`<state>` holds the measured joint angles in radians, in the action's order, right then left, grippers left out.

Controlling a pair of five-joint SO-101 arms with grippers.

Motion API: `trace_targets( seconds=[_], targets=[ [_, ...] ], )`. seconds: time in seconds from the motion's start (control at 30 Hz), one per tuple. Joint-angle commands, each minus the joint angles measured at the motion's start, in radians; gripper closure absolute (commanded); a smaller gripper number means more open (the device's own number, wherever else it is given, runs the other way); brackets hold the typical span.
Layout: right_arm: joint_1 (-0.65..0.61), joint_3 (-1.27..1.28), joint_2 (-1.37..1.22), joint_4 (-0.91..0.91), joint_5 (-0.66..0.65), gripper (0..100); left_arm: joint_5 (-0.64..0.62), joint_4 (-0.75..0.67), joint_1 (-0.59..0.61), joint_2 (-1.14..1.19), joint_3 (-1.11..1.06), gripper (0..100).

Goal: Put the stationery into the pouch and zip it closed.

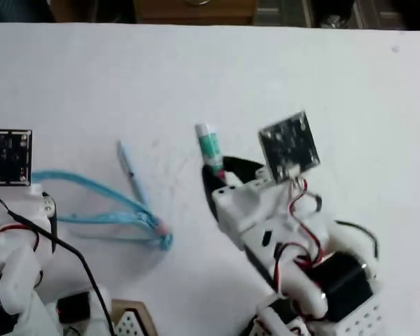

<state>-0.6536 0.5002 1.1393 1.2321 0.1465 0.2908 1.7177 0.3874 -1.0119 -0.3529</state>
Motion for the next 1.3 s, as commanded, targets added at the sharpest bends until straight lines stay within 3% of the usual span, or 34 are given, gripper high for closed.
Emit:
trace_targets(
  seconds=[0.0,0.2,0.47,0.67,0.93,1.17,1.27],
  targets=[
    [-0.099,0.078,0.082,-0.283,0.101,98.1,-0.003,0.052,-0.001,0.015,-0.083,98],
    [-0.262,0.196,0.028,-0.661,0.232,98.1,-0.005,0.048,-0.001,0.01,-0.081,98],
    [-0.476,0.261,-0.082,-0.843,0.229,98.1,-0.006,0.032,-0.002,0.018,-0.083,98],
    [-0.496,0.404,-0.113,-0.984,0.178,98.1,-0.008,0.035,-0.002,0.018,-0.081,98],
    [-0.384,0.551,-0.113,-1.164,0.087,98.1,-0.008,0.034,-0.002,0.018,-0.081,98],
    [-0.383,0.578,-0.113,-1.161,-0.055,97.6,-0.008,0.032,-0.002,0.018,-0.081,98],
    [-0.4,0.566,-0.114,-1.089,-0.066,89.2,-0.008,0.032,-0.002,0.018,-0.081,98]
  ],
)
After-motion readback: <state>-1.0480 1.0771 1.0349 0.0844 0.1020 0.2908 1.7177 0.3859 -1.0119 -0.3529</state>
